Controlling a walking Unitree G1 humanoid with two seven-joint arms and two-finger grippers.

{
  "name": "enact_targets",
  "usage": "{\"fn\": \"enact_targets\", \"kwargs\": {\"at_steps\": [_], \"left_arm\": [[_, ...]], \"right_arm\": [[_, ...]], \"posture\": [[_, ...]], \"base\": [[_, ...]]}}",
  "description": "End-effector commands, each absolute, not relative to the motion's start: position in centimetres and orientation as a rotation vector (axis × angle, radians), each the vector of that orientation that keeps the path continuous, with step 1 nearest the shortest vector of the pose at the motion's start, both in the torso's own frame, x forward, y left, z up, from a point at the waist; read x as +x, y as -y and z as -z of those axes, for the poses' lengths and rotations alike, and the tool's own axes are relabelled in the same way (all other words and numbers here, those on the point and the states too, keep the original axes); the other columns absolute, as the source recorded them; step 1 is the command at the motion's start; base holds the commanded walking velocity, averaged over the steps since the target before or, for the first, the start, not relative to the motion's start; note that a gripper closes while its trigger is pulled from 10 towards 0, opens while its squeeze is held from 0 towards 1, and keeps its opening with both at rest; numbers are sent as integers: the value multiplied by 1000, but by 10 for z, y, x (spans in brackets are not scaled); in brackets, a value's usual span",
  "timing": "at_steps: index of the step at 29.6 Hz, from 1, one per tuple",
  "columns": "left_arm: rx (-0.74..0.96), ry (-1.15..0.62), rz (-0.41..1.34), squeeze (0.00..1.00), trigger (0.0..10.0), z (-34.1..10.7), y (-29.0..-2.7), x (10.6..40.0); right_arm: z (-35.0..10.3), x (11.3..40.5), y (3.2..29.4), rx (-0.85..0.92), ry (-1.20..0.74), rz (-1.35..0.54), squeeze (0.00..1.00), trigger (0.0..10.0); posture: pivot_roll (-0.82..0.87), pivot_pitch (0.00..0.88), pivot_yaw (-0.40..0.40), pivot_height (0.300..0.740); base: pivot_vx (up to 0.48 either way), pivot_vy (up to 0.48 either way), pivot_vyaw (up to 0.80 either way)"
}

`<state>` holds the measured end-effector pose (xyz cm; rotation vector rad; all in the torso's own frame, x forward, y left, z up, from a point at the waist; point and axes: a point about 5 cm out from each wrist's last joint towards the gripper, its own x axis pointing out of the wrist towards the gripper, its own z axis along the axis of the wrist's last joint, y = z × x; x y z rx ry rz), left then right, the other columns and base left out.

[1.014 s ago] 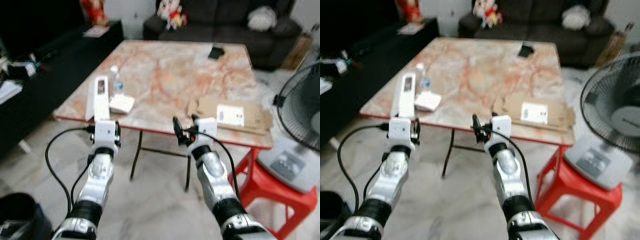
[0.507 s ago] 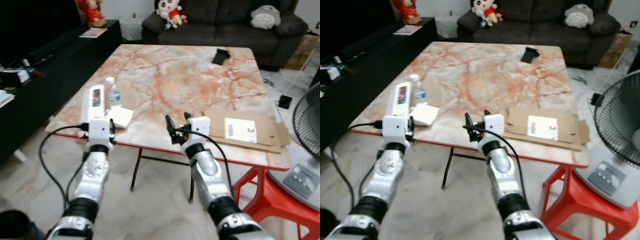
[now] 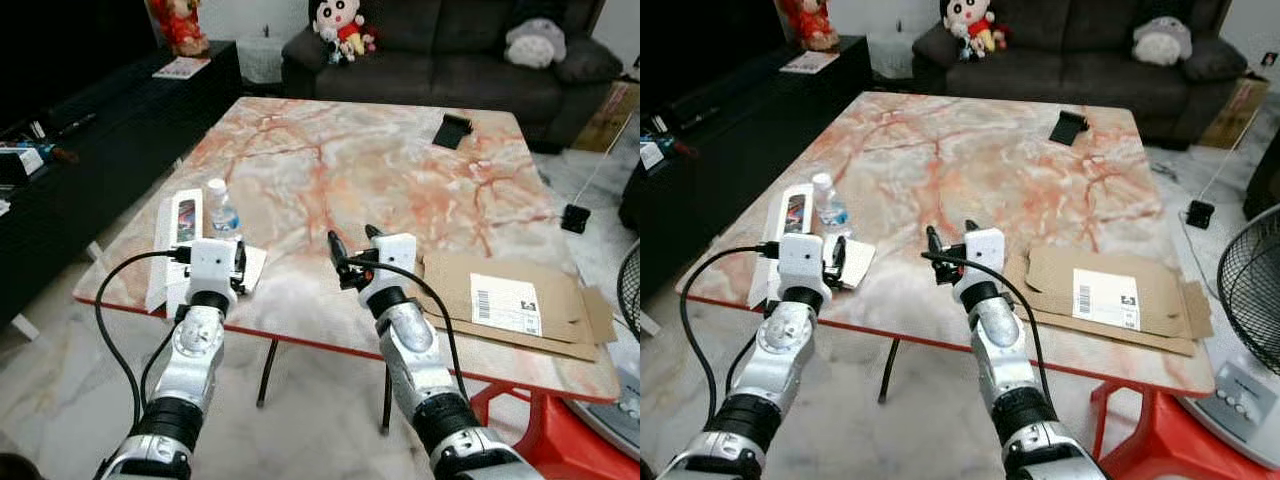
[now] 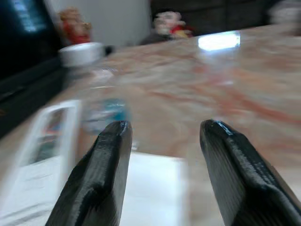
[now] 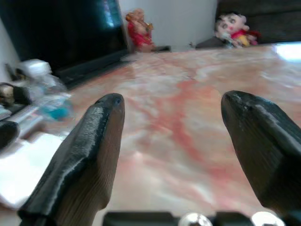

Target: Picking trash to rubbish bin

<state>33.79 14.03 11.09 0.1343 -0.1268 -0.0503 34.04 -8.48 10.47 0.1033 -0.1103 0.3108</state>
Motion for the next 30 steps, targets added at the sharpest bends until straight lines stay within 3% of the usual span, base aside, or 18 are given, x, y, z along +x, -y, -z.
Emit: {"fn": "enact_targets", "kwargs": {"at_steps": [1,8,9,10,12,13,25,30], "left_arm": [[152,119,57,0,10000,-111,-144,338],[158,114,60,0,10000,-111,-144,339],[158,113,60,0,10000,-111,-144,339],[158,112,61,0,10000,-111,-145,339],[158,112,61,0,10000,-111,-145,339],[158,112,62,0,10000,-111,-145,339],[154,113,66,0,10000,-112,-145,339],[152,111,67,0,10000,-112,-144,339]], "right_arm": [[-111,342,80,108,128,-320,0,10000],[-110,342,80,111,123,-321,8,10000],[-110,342,80,113,122,-321,227,10000],[-110,342,80,109,116,-321,337,10000],[-110,342,80,108,115,-321,337,10000],[-109,342,79,107,111,-324,0,10000],[-110,342,79,125,122,-321,0,10000],[-110,342,79,126,117,-324,0,10000]], "posture": [[-50,0,14,740],[-48,0,12,740],[-48,0,12,740],[-47,0,13,740],[-47,0,13,740],[-47,0,13,740],[-44,0,14,740],[-44,0,14,740]], "base": [[0,0,0],[324,0,0],[289,0,0],[289,0,0],[289,0,0],[289,0,0],[283,0,-69],[0,0,0]]}}
